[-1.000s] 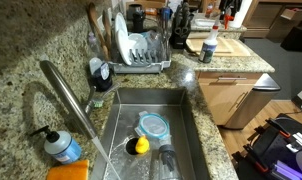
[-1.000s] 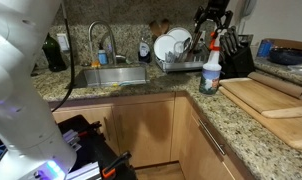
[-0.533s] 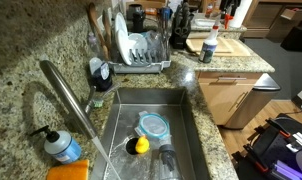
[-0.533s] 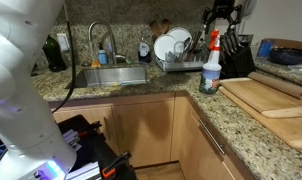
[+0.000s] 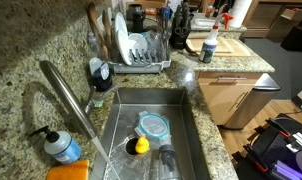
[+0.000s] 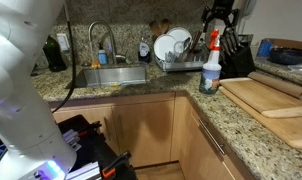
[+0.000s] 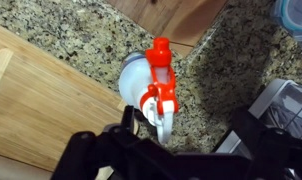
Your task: Pick up the white bottle from the countertop and move it to the right.
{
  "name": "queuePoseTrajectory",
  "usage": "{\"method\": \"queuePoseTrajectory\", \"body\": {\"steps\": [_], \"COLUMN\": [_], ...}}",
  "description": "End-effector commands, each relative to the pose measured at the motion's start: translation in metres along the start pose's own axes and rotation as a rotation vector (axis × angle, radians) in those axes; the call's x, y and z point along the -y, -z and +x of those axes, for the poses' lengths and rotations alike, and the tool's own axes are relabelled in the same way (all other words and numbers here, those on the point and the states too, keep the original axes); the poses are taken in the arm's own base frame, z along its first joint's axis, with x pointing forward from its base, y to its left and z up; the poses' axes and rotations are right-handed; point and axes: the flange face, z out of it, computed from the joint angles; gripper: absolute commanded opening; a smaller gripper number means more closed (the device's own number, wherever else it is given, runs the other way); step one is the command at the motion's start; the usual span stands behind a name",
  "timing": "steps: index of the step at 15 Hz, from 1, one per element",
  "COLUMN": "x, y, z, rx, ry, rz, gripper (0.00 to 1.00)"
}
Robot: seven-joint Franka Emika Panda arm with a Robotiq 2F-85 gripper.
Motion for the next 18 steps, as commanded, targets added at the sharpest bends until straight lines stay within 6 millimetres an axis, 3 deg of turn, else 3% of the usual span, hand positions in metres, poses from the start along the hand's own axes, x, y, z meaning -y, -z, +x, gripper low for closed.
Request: {"method": "queuePoseTrajectory", "body": {"steps": [1,7,11,12,15,16,18], "x": [-0.005,-0.001,-0.017,-0.01,-0.016,-0.015,-0.011], "y": [0.0,0.003,0.003,0.003,0.003,0.002,0.001], "z": [0.003,0.003,-0.005,-0.001,-0.003,-0.002,0.0], "rx": [-0.027,-0.025,0.022,-0.007,0.003,-0.001,-0.013], "ry": [-0.02,-0.008,-0.065,-0.036,-0.053,-0.066,-0.055], "rz": [-0.02,-0.014,-0.088,-0.063,-0.079,-0.059,-0.016], "gripper": [1.0,1.0,1.0,1.0,1.0,0.75,0.67]}}
